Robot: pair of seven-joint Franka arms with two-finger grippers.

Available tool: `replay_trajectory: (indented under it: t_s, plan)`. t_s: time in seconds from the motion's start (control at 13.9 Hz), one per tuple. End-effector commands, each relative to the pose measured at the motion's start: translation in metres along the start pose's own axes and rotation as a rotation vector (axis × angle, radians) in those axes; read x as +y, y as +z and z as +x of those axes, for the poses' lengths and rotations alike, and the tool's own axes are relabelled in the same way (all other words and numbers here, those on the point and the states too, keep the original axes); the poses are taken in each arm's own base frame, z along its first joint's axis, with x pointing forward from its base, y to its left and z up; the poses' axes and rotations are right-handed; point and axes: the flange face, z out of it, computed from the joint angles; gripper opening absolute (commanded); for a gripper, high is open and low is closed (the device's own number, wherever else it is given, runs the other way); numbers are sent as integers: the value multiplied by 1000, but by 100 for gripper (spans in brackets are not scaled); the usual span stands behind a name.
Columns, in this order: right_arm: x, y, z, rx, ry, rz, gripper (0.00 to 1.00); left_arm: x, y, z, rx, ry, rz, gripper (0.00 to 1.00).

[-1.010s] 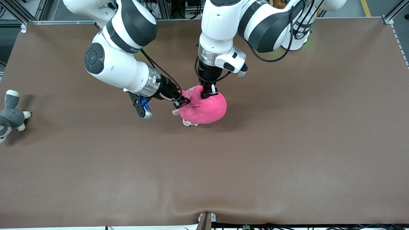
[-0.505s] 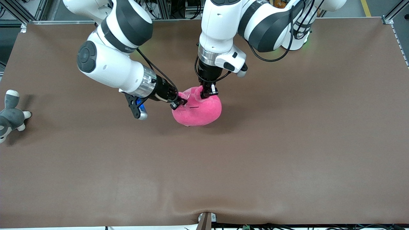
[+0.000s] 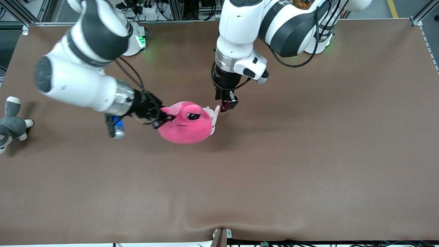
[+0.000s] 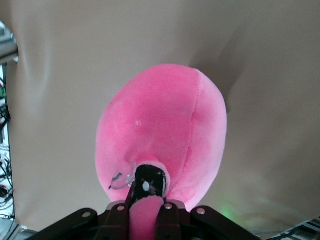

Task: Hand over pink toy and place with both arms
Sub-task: 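Open the left gripper while the right gripper pulls the toy away, then lower the toy beside the grey toy while the left gripper withdraws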

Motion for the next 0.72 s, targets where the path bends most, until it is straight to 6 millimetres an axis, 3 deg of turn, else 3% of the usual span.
replay_trajectory:
  t_s: [0.0, 0.14, 0.36, 0.5, 0.65]
  plan:
    - [10, -30, 35, -24, -28, -22, 0, 17, -9, 8, 9, -71, -28, 100]
    - [34, -62, 103, -53, -50, -55, 0, 37, -9, 22, 23, -39, -26, 100]
    - [77, -92, 190, -76, -87, -97, 0, 78, -22, 53, 22, 6, -8, 100]
    - [106, -90, 254, -70, -112, -124, 0, 99, -26, 74, 36, 58, 12, 100]
    - [134, -80, 313, -78, -160, -155, 0, 106, -32, 91, 62, 163, 29, 100]
